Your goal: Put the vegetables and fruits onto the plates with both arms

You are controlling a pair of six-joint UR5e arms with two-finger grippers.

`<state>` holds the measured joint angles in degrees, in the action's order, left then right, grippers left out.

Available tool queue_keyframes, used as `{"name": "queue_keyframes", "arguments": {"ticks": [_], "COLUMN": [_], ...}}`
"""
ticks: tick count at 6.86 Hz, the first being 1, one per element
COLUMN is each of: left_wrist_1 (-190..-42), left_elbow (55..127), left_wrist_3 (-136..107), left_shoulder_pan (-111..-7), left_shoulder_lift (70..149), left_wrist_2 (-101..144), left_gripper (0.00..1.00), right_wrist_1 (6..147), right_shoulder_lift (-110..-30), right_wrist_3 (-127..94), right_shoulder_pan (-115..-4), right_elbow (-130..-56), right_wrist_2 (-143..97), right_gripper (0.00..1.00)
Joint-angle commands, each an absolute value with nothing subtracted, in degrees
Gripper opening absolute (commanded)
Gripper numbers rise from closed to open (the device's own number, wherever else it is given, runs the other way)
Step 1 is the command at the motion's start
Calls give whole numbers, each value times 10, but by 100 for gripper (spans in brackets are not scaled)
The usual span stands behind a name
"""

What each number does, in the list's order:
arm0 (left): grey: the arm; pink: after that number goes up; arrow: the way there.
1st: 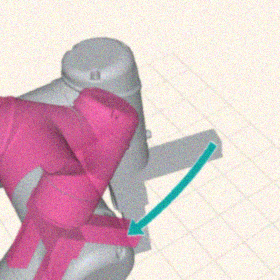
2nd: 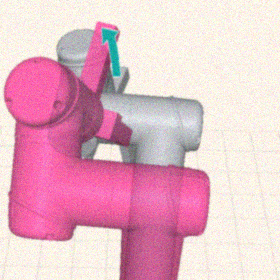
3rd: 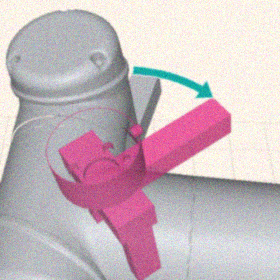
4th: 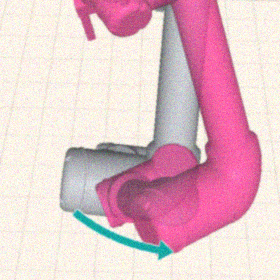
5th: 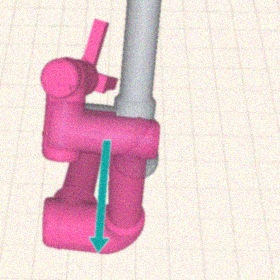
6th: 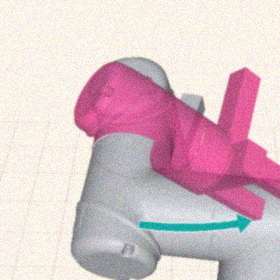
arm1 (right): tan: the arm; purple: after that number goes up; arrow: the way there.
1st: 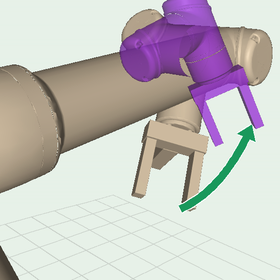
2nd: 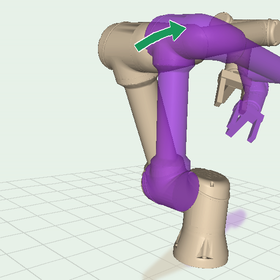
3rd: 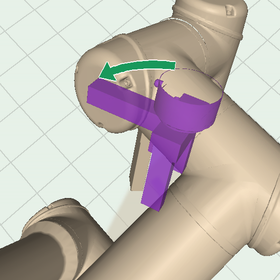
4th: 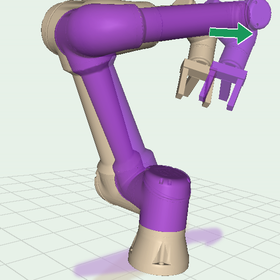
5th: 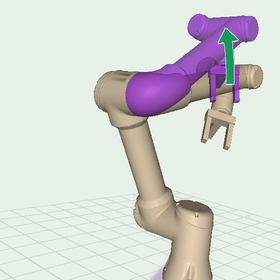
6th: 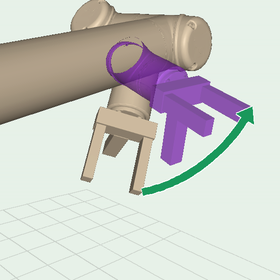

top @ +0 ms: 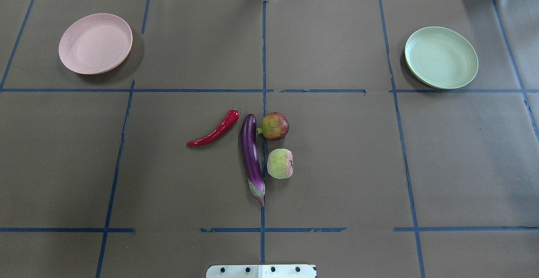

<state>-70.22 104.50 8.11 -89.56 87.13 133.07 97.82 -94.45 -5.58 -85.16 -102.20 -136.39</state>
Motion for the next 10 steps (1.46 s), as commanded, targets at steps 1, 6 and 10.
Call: {"name": "queue_keyframes", "arguments": {"ticks": [1, 6, 10], "left_wrist_1": [-705, -710, -713], "left_elbow": [1049, 1055, 1046], "left_wrist_3": [80, 78, 81], "left_shoulder_pan": [-896, -896, -896], "left_shoulder_lift": [865, 872, 867], "left_wrist_2": [1329, 1334, 1336], "left_gripper": [100, 100, 100], "right_wrist_1": [978, 981, 978], "right_shoulder_lift": [-945, -952, -976], "right_wrist_3": [-56, -58, -58], "right_shoulder_pan": [-852, -853, -853], "right_elbow": [-1020, -1055, -1061], "right_wrist_2": [-1367, -1360, -1364], "right_gripper": [100, 100, 100]}}
